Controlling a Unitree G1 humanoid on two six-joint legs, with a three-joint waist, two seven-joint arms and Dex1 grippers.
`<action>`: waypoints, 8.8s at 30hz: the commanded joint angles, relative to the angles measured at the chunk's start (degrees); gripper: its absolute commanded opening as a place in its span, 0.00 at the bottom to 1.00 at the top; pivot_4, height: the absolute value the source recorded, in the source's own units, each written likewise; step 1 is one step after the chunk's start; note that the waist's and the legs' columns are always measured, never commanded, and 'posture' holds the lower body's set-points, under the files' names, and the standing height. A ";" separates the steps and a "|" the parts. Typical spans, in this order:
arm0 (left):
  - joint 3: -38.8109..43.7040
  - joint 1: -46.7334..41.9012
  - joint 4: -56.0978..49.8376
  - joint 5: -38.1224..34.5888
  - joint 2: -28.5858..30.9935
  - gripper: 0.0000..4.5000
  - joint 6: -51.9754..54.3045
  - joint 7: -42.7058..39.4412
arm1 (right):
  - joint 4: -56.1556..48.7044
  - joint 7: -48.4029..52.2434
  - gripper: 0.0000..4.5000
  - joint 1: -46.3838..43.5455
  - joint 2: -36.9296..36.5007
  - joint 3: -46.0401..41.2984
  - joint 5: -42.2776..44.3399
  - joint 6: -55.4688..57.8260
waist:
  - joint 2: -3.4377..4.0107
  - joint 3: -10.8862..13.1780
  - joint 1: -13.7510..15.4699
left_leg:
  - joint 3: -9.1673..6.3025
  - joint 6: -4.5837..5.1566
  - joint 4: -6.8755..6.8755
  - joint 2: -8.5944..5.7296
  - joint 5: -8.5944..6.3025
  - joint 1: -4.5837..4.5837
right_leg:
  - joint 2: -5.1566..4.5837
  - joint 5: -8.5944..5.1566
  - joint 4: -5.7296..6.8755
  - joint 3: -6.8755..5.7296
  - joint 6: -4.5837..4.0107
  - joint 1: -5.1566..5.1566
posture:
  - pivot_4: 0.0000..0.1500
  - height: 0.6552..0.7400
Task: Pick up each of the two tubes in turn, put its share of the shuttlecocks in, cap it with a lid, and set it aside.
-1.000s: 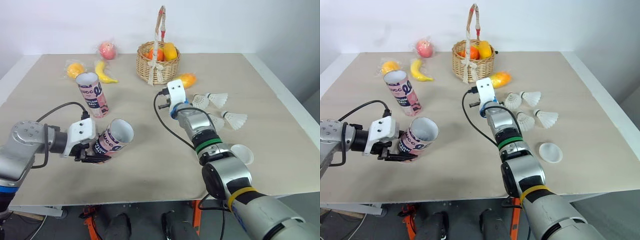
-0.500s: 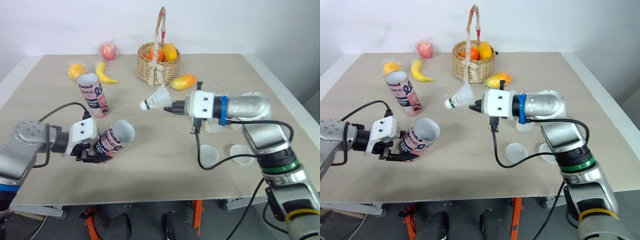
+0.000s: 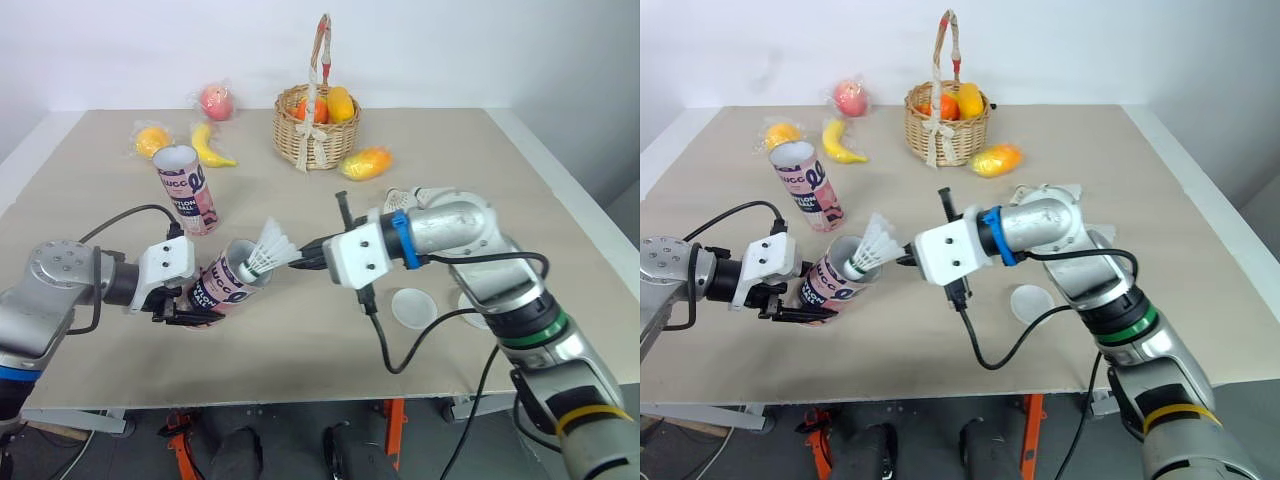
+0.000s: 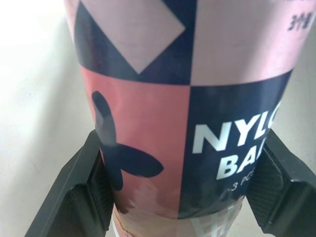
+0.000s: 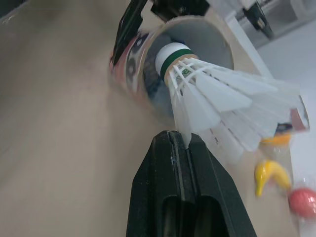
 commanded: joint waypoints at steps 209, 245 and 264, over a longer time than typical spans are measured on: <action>-5.31 -3.24 21.38 -3.61 -45.03 0.71 -30.11 12.04 | 23.32 16.47 0.71 7.25 -21.65 -1.51 -2.63 17.14 | 0.28 0.02 0.44 | 0.11 0.24 0.18 -0.43 0.19 0.03 | 0.04 0.55 -0.14 0.88 0.47 0.05 | 1.00 1.00; -7.66 -0.94 32.59 0.60 -43.23 0.71 -36.92 8.12 | 9.07 23.32 0.01 -20.15 -13.36 -6.69 10.85 23.14 | 0.51 -0.10 -0.07 | 0.20 0.24 0.15 -0.41 0.20 0.25 | 0.04 0.58 -0.14 0.96 0.54 0.09 | 1.00 1.00; -7.40 -0.65 32.88 0.68 -42.84 0.71 -38.50 8.94 | 18.97 21.72 0.01 -24.53 -2.99 3.93 -2.44 4.98 | 0.48 -0.19 -0.05 | 0.21 0.24 0.11 -0.35 0.20 0.38 | 0.06 0.58 -0.13 0.91 0.41 0.19 | 1.00 1.00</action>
